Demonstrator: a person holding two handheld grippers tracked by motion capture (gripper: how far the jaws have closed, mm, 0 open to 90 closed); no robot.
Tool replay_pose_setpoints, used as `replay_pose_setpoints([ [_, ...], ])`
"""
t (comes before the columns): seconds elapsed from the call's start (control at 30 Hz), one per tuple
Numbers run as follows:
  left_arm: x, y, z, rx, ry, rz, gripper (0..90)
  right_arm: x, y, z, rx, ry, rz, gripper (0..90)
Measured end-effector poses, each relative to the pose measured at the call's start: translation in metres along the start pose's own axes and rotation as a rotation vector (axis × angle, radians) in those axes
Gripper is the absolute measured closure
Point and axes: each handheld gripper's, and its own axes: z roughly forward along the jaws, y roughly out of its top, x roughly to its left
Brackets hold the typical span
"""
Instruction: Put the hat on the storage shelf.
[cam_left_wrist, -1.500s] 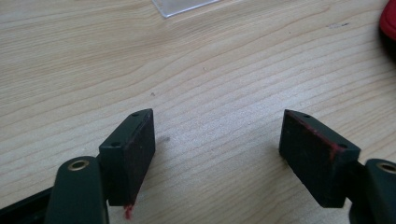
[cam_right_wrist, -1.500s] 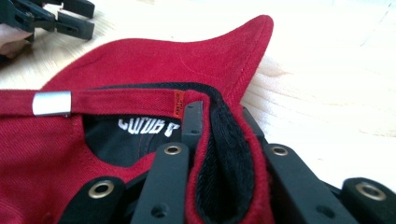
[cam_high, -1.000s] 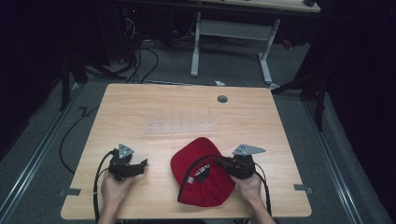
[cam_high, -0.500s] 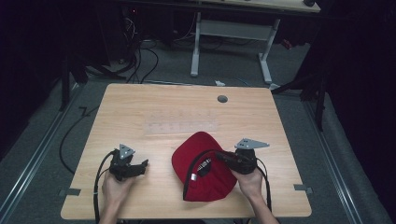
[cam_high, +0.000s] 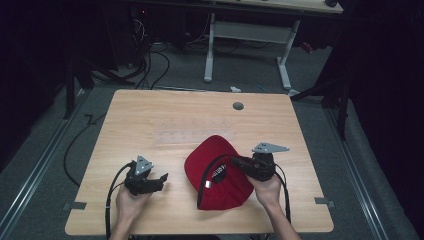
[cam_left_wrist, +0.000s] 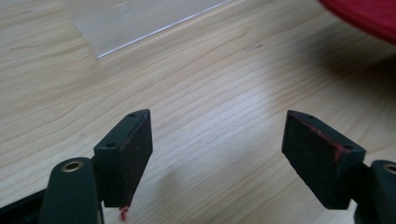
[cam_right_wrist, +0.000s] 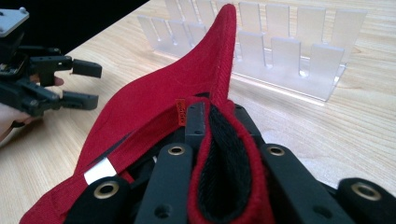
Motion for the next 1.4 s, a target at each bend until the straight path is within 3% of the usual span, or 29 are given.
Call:
replay_pose_setpoints([
  [0.37, -0.038, 0.000, 0.003, 0.019, -0.103, 0.070, 24.0, -0.005, 0.014, -0.001, -0.013, -0.015, 0.032, 81.2],
  [0.63, -0.058, -0.003, 0.012, 0.046, -0.152, 0.091, 23.7, -0.006, 0.024, -0.001, -0.026, -0.013, 0.063, 81.1],
  [0.73, -0.066, -0.003, 0.015, 0.032, -0.177, 0.091, 23.8, -0.005, 0.026, 0.000, -0.024, -0.012, 0.066, 81.1],
  [1.03, -0.083, -0.014, 0.026, 0.068, -0.203, 0.121, 23.1, -0.001, 0.034, 0.000, -0.044, -0.013, 0.067, 81.0],
  [1.17, -0.086, -0.014, 0.024, 0.045, -0.209, 0.130, 23.1, 0.001, 0.036, 0.002, -0.038, -0.019, 0.064, 81.0],
  [1.3, -0.088, -0.010, 0.017, -0.021, -0.205, 0.159, 23.0, 0.000, 0.034, 0.004, -0.018, -0.031, 0.066, 80.9],
  [1.4, -0.086, -0.007, 0.013, -0.038, -0.193, 0.164, 21.6, 0.000, 0.033, 0.005, 0.008, -0.044, 0.064, 80.8],
])
